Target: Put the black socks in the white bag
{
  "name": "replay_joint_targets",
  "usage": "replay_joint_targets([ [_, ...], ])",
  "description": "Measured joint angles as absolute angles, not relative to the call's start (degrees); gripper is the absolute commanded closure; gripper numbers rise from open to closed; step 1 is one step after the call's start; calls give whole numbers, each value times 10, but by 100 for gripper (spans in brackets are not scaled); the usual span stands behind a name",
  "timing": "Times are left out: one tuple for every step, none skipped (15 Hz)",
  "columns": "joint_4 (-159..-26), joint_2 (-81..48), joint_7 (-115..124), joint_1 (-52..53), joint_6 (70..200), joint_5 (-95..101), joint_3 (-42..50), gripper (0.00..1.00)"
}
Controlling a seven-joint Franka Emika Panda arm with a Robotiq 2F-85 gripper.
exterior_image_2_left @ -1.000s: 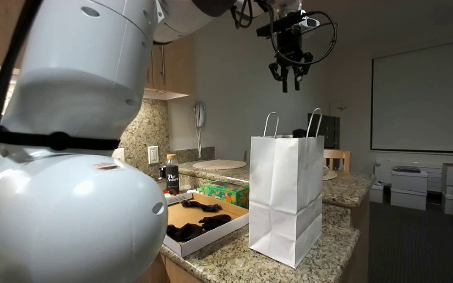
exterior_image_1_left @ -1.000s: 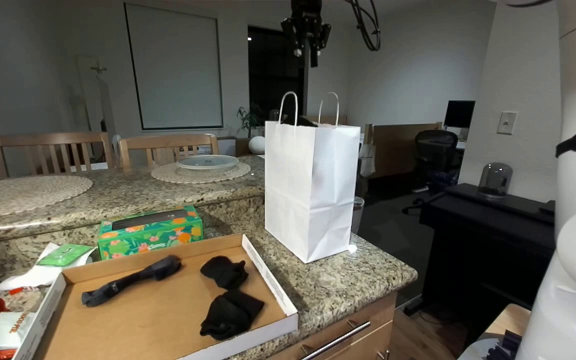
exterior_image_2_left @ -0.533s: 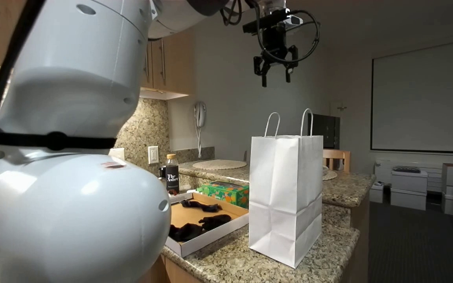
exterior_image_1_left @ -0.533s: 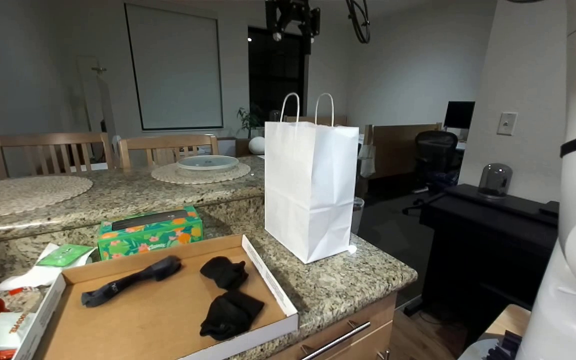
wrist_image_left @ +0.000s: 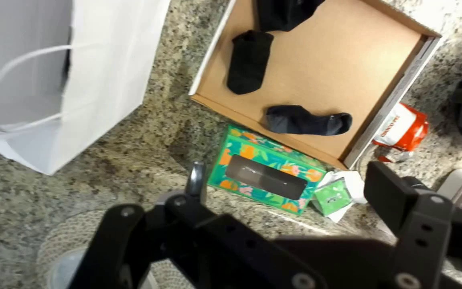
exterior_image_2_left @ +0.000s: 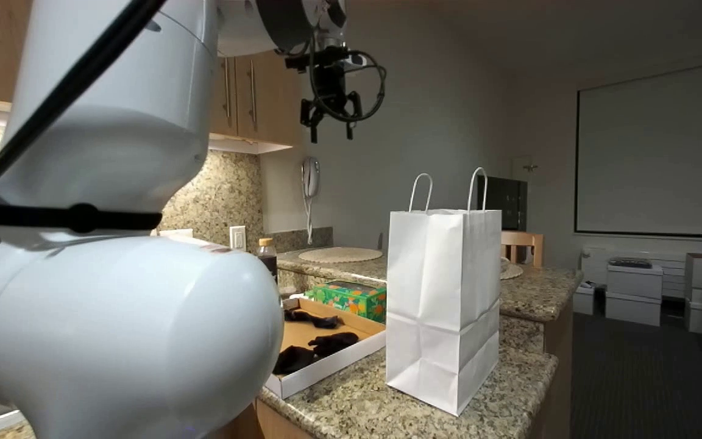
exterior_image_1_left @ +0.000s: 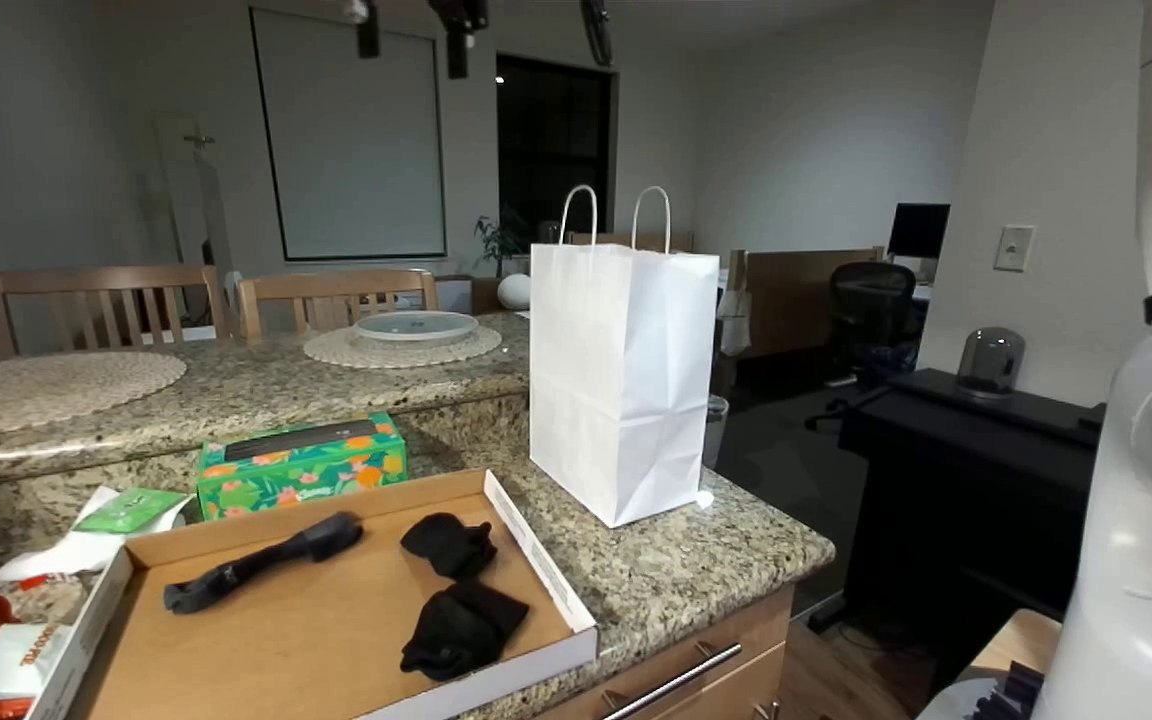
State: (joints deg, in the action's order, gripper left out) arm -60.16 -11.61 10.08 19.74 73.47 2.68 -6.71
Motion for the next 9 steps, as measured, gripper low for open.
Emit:
replay_joint_targets([
  [-614,-122,121,214,758,27,-75,0],
  [-633,-127,140,228,788,27,-80,0],
  [-657,-133,163,238,826,27,-83,0],
  [-686,-139,188,245,872,27,-83,0],
  [-714,-147,217,250,922,27,-83,0],
  [-741,-158,244,252,973,27,-83,0],
  [-768,-167,273,252,1021,27,-82,0],
  [-799,-176,303,252,1069,27,-79,0],
  [-830,-185,331,251,1111,27,-75,0],
])
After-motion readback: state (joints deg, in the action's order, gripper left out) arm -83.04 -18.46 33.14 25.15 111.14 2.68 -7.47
